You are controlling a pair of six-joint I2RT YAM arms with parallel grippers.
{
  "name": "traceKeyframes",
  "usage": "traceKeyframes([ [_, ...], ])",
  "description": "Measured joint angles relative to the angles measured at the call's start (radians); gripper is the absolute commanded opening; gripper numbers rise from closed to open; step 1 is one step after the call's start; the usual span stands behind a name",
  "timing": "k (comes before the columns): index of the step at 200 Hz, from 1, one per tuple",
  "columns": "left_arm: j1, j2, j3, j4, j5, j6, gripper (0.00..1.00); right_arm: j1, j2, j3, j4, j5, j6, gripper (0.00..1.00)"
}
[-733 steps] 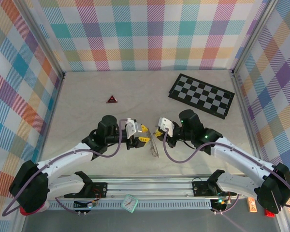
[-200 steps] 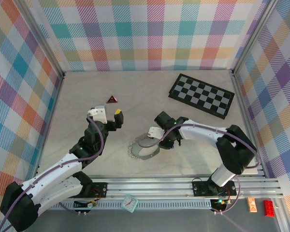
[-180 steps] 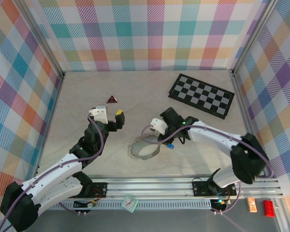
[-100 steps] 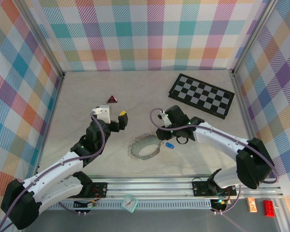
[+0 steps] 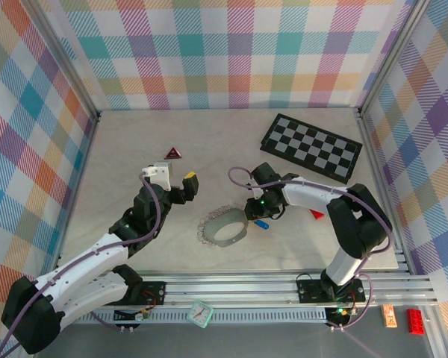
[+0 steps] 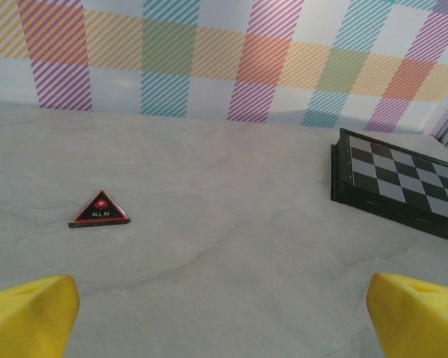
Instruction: Put the keys on the keyring
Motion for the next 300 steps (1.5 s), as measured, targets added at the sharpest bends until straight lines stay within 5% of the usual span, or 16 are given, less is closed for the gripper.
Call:
traceKeyframes([
  [82,0.000,0.011,0.004,0.001,0.000,-0.006,0.98,-0.006,0.037,0.027,-0.004,0.006,-0.023,0.11],
  [185,0.000,0.000,0.004,0.008,0.000,-0.006,0.98,-0.010,0.057,0.036,0.001,0.006,-0.023,0.13],
  [243,0.000,0.000,0.004,0.008,-0.001,-0.005,0.97,-0.012,0.058,0.051,0.002,0.003,-0.031,0.00],
  [300,0.000,-0.050,0.003,0.018,0.027,0.071,0.89,-0.012,-0.013,0.077,-0.070,0.049,-0.068,0.00],
])
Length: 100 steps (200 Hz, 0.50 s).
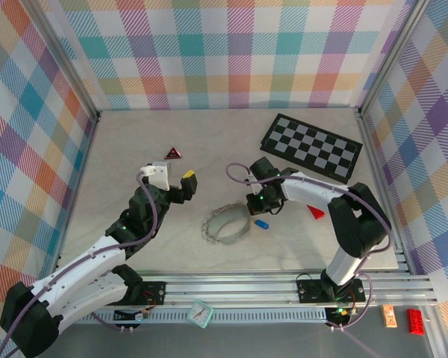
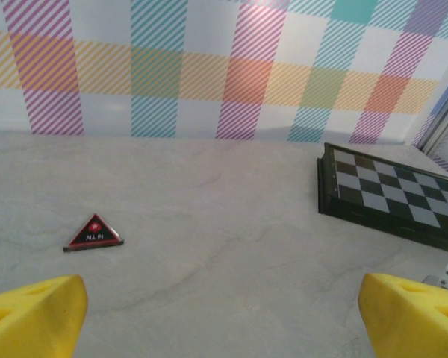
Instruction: Put the keys on the keyring
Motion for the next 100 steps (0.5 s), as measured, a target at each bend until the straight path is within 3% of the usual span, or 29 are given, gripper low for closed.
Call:
traceKeyframes([
  [100,0.000,-0.092,0.024,-0.002,0.111,0.169,0.78,0.000,-0.305,0.100,-0.014,-0.025,-0.248,0.00],
])
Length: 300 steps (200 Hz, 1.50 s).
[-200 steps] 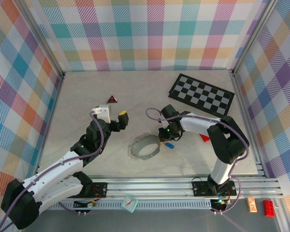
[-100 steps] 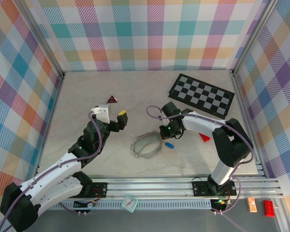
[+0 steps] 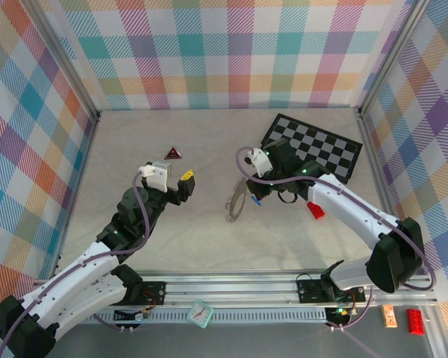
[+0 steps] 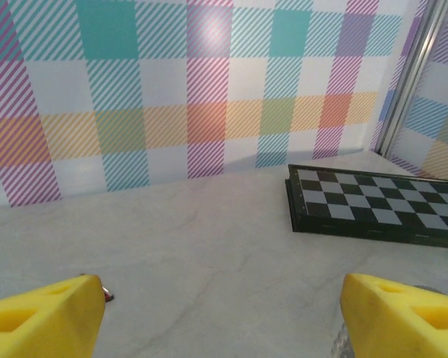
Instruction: Put the keys on the keyring
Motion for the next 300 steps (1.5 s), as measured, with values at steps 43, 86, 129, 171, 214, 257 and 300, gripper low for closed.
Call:
traceKeyframes([
  [43,0.000,-0.003,0.013,-0.013,0.022,0.044,0.68,0.000,-0.013,0.000,0.058,-0.077,-0.044,0.00],
  [86,0.000,-0.002,0.067,-0.040,0.058,0.118,0.61,0.000,-0.013,0.024,0.071,-0.192,-0.127,0.00],
  [129,0.000,0.008,0.111,-0.091,0.122,0.193,0.56,0.027,-0.038,0.027,0.076,-0.240,-0.289,0.00],
  [171,0.000,0.017,0.111,-0.099,0.128,0.215,0.53,0.127,-0.019,0.031,0.047,0.062,-0.437,0.00],
  [214,0.000,0.020,0.111,-0.098,0.123,0.225,0.51,0.145,-0.019,0.031,0.045,0.133,-0.552,0.00],
  [257,0.000,0.063,0.111,-0.136,0.246,0.230,0.47,0.145,-0.042,0.024,0.055,0.016,-0.622,0.00],
  [300,0.000,0.168,0.110,-0.217,0.463,0.240,0.33,0.143,-0.082,-0.048,0.117,-0.148,-0.634,0.00],
])
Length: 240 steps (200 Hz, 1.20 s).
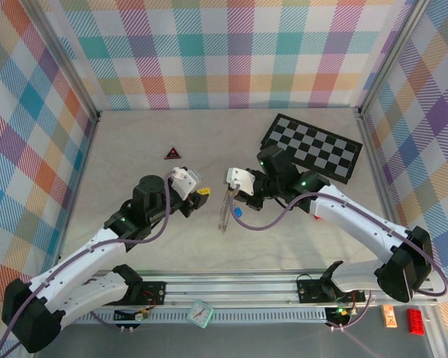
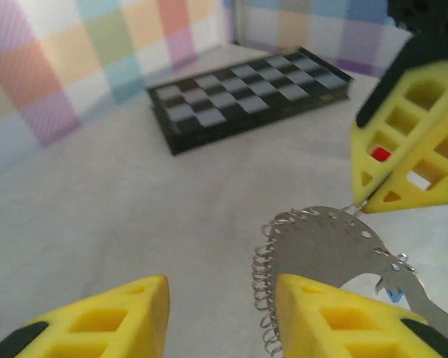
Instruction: Put the keys on the keyring
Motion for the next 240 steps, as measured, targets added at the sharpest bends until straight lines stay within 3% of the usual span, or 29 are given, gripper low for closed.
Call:
traceKeyframes([
  [64,-0.002,0.010,-0.095,0.060,0.214,0.048,0.31,0.000,-0.021,-0.138,0.122,-0.147,0.098,0.00],
  [93,-0.003,0.029,-0.095,0.077,0.278,0.073,0.35,0.000,-0.027,-0.161,0.176,-0.183,0.140,0.00],
  [208,-0.008,0.134,-0.095,0.106,0.373,0.115,0.30,-0.001,-0.029,-0.180,0.224,-0.236,0.180,0.00],
  [240,-0.008,0.148,-0.095,0.113,0.388,0.125,0.23,0.000,-0.024,-0.180,0.224,-0.243,0.179,0.00],
])
